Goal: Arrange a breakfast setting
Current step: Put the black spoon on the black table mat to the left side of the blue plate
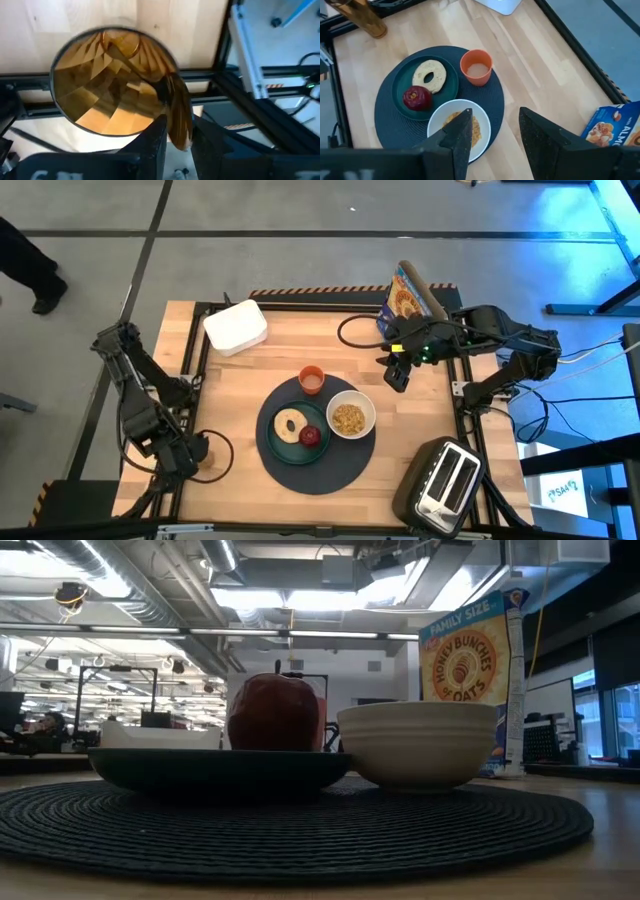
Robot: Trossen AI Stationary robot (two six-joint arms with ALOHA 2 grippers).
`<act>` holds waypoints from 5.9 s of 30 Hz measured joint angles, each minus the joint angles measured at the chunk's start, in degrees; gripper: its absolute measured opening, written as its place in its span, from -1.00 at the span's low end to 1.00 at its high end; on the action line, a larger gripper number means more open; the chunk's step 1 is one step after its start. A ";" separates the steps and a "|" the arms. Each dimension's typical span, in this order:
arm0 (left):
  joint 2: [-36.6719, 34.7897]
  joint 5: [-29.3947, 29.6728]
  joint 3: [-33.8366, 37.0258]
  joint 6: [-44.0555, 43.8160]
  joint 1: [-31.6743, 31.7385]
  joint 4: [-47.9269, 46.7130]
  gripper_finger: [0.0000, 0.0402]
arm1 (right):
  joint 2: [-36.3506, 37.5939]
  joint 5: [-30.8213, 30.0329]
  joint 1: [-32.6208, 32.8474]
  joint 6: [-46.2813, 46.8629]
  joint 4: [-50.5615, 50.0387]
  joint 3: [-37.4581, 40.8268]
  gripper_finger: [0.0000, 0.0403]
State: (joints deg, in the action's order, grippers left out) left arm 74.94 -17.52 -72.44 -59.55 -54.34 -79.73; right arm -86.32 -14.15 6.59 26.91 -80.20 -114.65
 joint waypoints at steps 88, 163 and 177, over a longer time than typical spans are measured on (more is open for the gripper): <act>12.69 34.21 -33.58 92.20 17.54 18.59 -0.97 | -17.58 58.35 3.93 8.12 40.71 -0.07 -0.25; 2.79 106.36 -11.46 -24.23 10.68 10.97 -0.24 | -17.00 -7.77 5.22 -16.41 57.77 -0.04 -1.00; 2.67 69.95 -23.55 11.87 12.24 30.19 -0.27 | -17.03 -2.73 5.07 -23.33 61.07 -0.04 -1.00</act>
State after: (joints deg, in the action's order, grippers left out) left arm 77.60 52.43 -95.99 -47.68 -42.10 -49.54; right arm -103.35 -16.88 11.66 3.58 -19.14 -114.69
